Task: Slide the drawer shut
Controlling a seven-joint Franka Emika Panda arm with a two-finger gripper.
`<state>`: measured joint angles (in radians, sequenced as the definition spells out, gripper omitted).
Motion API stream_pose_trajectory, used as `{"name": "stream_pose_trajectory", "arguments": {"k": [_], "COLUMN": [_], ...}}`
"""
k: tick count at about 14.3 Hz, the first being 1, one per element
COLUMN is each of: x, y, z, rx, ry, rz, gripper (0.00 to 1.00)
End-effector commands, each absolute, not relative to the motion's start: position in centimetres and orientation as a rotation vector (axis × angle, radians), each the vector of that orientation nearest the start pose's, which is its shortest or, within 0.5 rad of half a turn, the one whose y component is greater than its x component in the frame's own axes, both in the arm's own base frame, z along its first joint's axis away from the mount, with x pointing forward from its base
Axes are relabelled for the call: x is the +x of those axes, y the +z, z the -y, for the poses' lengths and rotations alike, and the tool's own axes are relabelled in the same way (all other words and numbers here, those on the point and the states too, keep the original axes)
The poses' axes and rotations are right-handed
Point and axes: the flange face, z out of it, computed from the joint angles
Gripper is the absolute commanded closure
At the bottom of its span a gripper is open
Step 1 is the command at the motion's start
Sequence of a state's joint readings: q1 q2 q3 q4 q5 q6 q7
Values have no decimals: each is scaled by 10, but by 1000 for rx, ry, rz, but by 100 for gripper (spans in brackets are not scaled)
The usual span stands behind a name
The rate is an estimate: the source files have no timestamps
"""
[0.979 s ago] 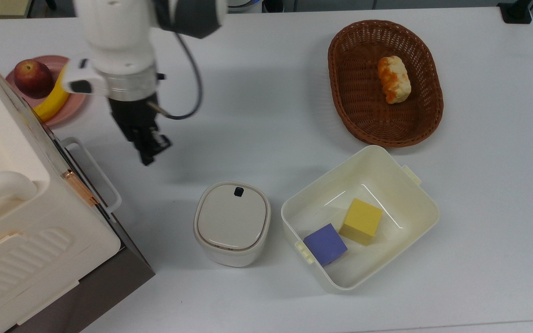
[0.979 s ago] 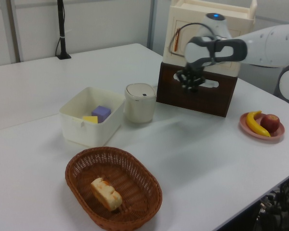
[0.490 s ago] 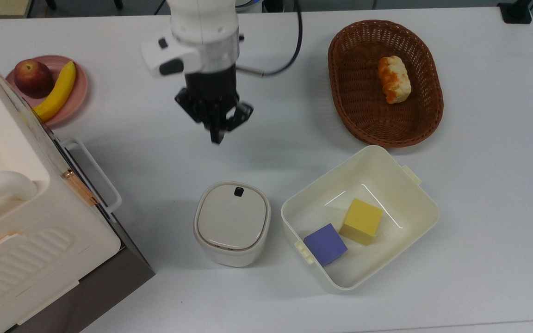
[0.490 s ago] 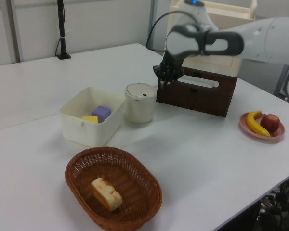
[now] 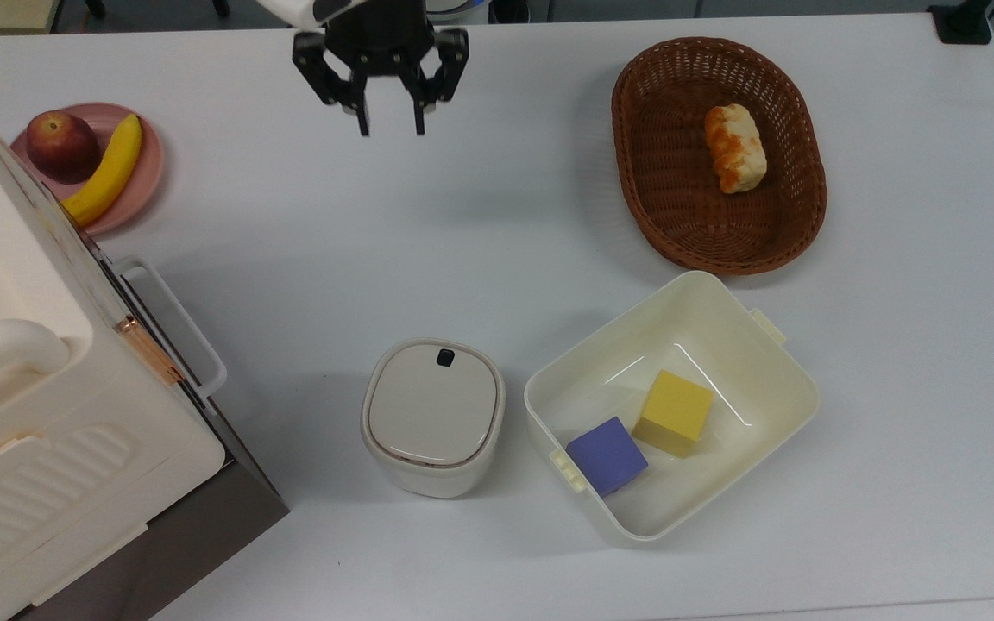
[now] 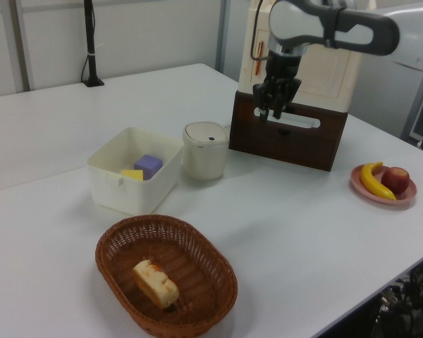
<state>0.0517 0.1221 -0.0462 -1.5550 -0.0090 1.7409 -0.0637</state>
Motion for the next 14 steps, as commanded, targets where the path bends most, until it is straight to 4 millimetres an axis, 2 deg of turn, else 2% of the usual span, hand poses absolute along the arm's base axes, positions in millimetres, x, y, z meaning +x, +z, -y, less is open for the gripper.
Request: {"name": "stream_pose_trajectory", "arguments": {"k": [1, 2, 5, 6, 9, 14], "x": [589, 583, 574, 567, 557, 557], "y": [594, 603, 615, 624, 622, 613], "z": [6, 17, 30, 39, 52, 56], "rx": [-3160, -3154, -3138, -3107, -3094, -3103], "ry": [-114, -139, -169, -186, -176, -145], "rz": [181, 143, 83, -68, -146, -162], "gripper": [0, 0, 0, 0, 0, 0]}}
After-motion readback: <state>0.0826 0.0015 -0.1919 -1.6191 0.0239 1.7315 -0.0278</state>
